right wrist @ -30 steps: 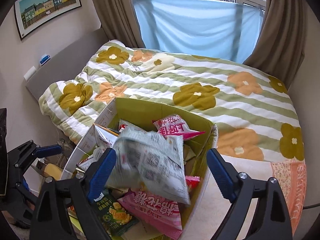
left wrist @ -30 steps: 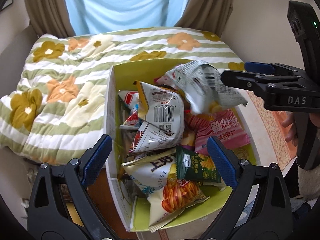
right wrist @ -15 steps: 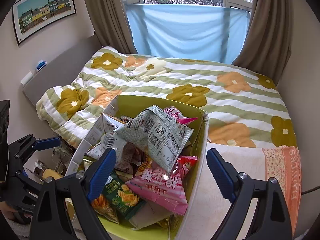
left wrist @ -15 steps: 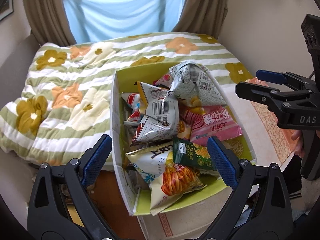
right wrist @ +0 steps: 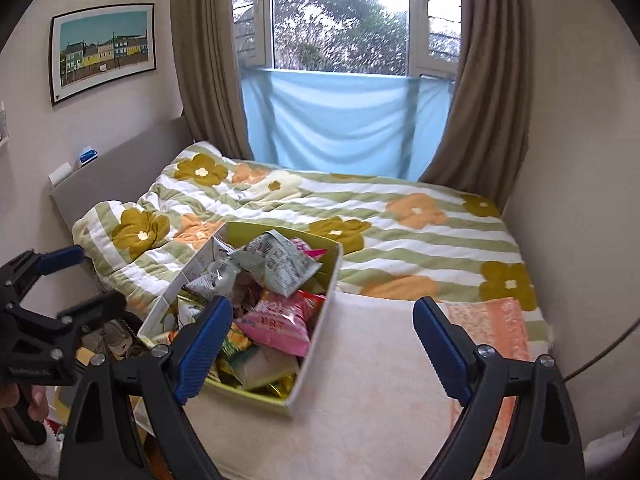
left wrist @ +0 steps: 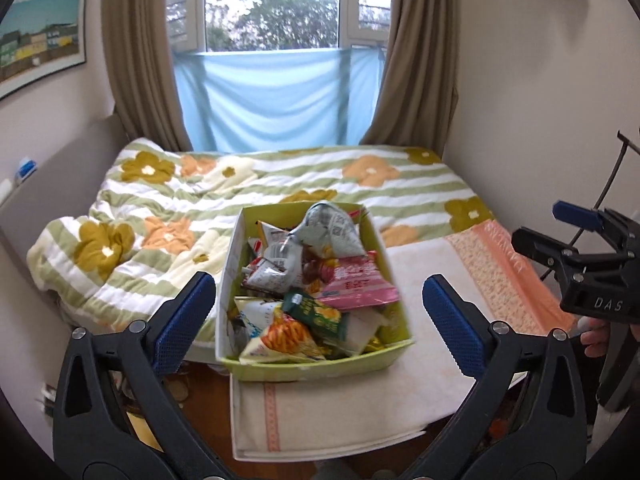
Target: Organize snacks
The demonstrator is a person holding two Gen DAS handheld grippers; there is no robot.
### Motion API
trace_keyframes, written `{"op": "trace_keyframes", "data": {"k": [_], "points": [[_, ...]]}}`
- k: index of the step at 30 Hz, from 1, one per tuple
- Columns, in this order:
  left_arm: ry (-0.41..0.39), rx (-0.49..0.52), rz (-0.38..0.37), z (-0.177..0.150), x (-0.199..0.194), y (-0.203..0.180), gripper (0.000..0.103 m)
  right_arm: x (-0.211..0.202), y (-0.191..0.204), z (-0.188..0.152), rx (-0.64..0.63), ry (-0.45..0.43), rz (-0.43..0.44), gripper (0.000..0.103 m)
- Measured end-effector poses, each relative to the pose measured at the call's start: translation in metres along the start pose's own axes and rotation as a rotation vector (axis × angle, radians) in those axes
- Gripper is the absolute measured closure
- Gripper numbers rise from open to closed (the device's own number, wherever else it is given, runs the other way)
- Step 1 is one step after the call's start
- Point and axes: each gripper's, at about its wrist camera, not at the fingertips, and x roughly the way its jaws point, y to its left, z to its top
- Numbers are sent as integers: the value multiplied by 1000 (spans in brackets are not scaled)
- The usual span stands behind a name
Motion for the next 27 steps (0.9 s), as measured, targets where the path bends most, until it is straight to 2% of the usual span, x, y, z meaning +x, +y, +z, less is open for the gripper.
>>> {"op": "trace_keyframes", "data": {"k": [3, 7, 11, 27], "points": [[-28, -10, 23, -14, -25, -20, 0, -29, -15, -21, 14, -16, -43, 13], [-42, -22, 82, -33, -48, -42, 0, -52, -34, -47, 71, 15, -56, 13], [-36, -33, 91, -49, -61, -58, 0, -71, -42, -68, 91, 5, -71, 13], [-39, -44, 105, -56, -70, -67, 0, -98, -52, -83, 119, -52, -60, 13]]}}
